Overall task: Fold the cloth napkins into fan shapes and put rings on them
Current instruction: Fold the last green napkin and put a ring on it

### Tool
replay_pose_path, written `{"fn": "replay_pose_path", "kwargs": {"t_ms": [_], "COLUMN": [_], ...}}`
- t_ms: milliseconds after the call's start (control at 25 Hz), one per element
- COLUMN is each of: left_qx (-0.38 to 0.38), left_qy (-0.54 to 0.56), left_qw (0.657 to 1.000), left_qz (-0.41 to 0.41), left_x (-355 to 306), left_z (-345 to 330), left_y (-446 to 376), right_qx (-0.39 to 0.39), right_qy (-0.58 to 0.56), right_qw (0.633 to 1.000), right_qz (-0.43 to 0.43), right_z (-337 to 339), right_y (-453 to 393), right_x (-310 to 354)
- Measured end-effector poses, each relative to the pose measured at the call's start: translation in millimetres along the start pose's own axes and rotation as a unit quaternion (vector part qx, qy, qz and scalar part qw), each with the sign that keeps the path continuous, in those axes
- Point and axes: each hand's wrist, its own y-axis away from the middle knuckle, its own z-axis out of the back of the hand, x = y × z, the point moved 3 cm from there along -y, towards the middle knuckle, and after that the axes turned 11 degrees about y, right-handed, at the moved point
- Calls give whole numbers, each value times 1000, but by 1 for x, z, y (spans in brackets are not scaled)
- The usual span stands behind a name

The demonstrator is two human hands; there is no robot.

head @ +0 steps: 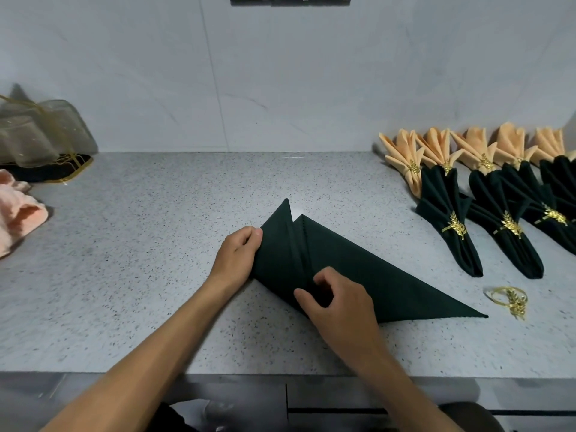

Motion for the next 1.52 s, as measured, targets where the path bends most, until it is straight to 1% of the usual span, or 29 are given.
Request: {"fn": "replay_pose_path", "kwargs": {"t_ms": [160, 240, 320, 360, 440, 480, 520, 600, 680, 720, 800, 920, 1040, 1160, 1280, 1360, 1400, 1480, 1520], "left_qx": [15, 41, 106, 155, 248, 281, 298, 311, 299, 292, 281, 274, 244, 216, 183, 148, 131, 92, 67], "left_qy": [5, 52, 118, 137, 125, 94, 61, 43, 60, 69, 85, 100, 71, 49, 57, 8, -39, -154, -195], "left_qw": [1000, 998, 987, 977, 957, 951, 948, 945, 948, 950, 953, 954, 963, 971, 977, 987, 990, 983, 978], "left_qz": [3, 11, 33, 53, 85, 89, 91, 90, 90, 82, 73, 72, 84, 92, 92, 55, 25, -27, -43], "left_x": [-1, -4, -9, -12, -13, -11, -9, -4, -2, -1, -1, -2, -6, -5, -8, -8, -7, -4, -2], "left_z": [0, 0, 6, 11, 27, 36, 43, 50, 52, 52, 53, 53, 50, 46, 34, 26, 22, 12, 8], "left_y": [3, 7, 9, 11, 11, 10, 10, 11, 13, 14, 16, 19, 21, 23, 23, 18, 14, 8, 5], "right_qx": [-21, -18, -6, 5, 28, 35, 36, 29, -8, -30, -62, -79, -102, -98, -81, -68, -59, -46, -46], "right_qy": [28, 14, -9, -24, -31, -11, 21, 109, 194, 217, 236, 267, 274, 283, 236, 186, 163, 119, 106], "right_qw": [999, 1000, 1000, 1000, 998, 998, 996, 987, 971, 965, 959, 946, 942, 942, 963, 979, 985, 992, 993], "right_qz": [10, 9, 9, 14, 40, 59, 79, 116, 138, 141, 142, 167, 164, 150, 106, 53, 25, -23, -37], "right_z": [-4, -5, -3, -1, 0, 0, 0, -1, -3, -4, -4, -8, -12, -17, -16, -12, -10, -9, -9], "right_y": [3, 4, 2, 2, 4, 7, 11, 20, 28, 31, 36, 42, 44, 45, 40, 33, 30, 23, 21], "right_x": [-3, -3, -4, -4, -5, -5, -5, -2, 7, 13, 22, 28, 26, 28, 27, 26, 26, 24, 24]}}
